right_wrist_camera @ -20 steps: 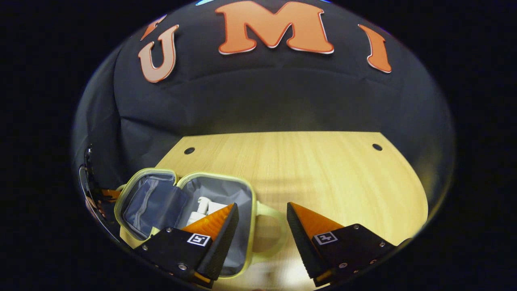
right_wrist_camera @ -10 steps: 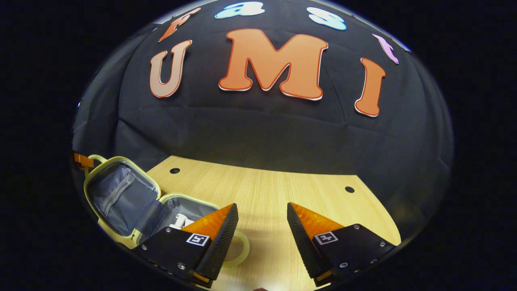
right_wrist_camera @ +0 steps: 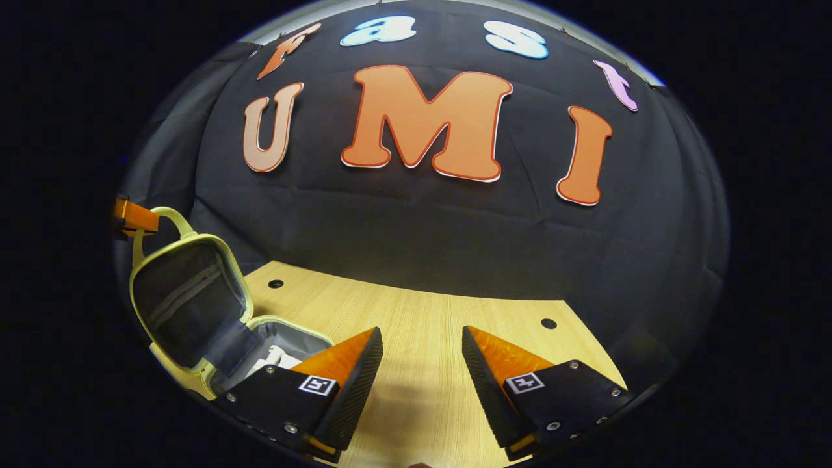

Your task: First open the suitcase, pack the skin care products into it, and then close the suitcase.

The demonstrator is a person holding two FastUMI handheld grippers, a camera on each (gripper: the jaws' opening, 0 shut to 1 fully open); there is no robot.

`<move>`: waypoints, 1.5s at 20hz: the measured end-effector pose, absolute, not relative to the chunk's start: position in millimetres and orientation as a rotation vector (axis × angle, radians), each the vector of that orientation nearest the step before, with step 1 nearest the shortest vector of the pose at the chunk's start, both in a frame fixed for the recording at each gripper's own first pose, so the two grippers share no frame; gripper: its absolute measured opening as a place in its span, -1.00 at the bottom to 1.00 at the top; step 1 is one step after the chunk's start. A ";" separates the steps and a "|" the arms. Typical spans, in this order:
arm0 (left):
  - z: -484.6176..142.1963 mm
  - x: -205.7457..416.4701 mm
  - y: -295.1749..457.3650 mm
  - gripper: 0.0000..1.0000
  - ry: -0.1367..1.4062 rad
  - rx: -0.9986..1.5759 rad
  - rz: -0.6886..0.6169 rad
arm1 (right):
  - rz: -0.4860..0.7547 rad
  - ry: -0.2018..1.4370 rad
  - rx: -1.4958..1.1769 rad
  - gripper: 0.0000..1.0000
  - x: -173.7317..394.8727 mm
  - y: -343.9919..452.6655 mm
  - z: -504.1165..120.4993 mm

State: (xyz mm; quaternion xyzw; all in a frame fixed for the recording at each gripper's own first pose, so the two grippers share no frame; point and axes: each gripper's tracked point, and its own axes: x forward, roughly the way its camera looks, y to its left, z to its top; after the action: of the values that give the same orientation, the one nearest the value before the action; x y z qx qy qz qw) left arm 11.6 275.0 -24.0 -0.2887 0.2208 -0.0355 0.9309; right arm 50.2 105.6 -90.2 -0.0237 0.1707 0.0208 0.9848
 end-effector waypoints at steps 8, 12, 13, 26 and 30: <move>-54.0 25.2 100.7 -0.79 0.555 -0.598 -0.329 | 0.038 0.328 -0.022 0.60 48.7 60.7 -89.2; -108.9 10.6 29.6 -0.78 0.674 -0.525 -0.401 | 0.021 0.317 -0.015 0.60 44.0 34.7 -88.7; -124.1 2.6 16.3 -0.78 0.722 -0.494 -0.409 | 0.022 0.318 -0.012 0.60 42.2 30.5 -89.8; -156.8 -16.2 -28.3 0.55 0.830 -0.322 -0.375 | 0.007 0.290 -0.018 0.60 27.8 -18.6 -86.0; -116.4 5.9 -18.3 0.94 0.692 -0.253 -0.298 | 0.022 0.258 -0.026 0.60 25.5 -16.7 -73.7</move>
State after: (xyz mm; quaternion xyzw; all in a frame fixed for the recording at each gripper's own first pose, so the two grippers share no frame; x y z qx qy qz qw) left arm 5.9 -18.3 -116.4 -0.1230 0.3368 -0.1452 0.9222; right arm 25.5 -16.7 -73.7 -0.0129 0.1284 0.0108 0.9916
